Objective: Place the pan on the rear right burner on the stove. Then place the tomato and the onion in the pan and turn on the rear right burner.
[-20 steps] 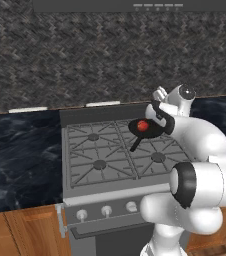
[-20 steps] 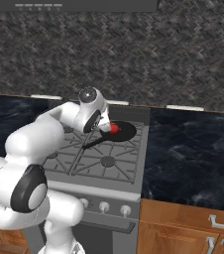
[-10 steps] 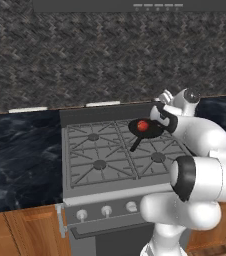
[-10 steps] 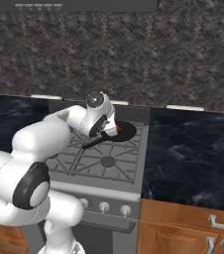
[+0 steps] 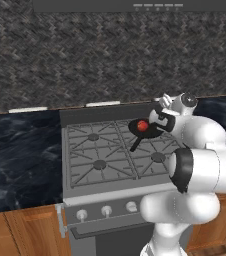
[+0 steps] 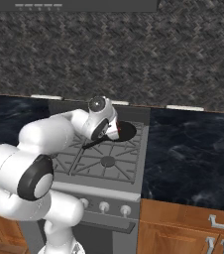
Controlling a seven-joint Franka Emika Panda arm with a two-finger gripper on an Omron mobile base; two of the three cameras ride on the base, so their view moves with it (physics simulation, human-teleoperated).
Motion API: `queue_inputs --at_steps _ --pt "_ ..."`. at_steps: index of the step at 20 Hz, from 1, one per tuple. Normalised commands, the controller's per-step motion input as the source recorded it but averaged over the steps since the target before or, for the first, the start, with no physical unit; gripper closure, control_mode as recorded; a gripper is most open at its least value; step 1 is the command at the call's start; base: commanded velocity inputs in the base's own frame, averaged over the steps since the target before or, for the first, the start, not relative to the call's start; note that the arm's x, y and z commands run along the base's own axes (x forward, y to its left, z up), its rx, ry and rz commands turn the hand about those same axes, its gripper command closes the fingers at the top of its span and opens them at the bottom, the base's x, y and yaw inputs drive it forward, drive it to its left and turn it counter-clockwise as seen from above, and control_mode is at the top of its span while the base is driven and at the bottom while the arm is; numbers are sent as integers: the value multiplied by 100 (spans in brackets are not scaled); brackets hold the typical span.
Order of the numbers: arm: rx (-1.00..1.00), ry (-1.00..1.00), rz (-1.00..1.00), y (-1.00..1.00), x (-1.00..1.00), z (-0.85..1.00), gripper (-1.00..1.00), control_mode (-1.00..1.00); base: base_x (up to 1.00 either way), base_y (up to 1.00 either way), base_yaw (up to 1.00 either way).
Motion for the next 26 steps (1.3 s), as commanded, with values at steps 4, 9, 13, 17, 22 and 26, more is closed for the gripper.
queue_inputs --at_steps 4,9,13,17,22,26 --pt "0 5 0 0 19 -23 100 -100 0 0 0" --pt "1 7 0 0 21 -20 100 -100 0 0 0" --pt "0 6 0 0 27 -21 100 -100 0 0 0" --pt "0 6 0 0 34 -23 100 -100 0 0 0" --pt "0 7 0 0 36 -24 100 -100 0 0 0" --pt "0 6 0 -1 31 -24 100 -100 0 0 0"
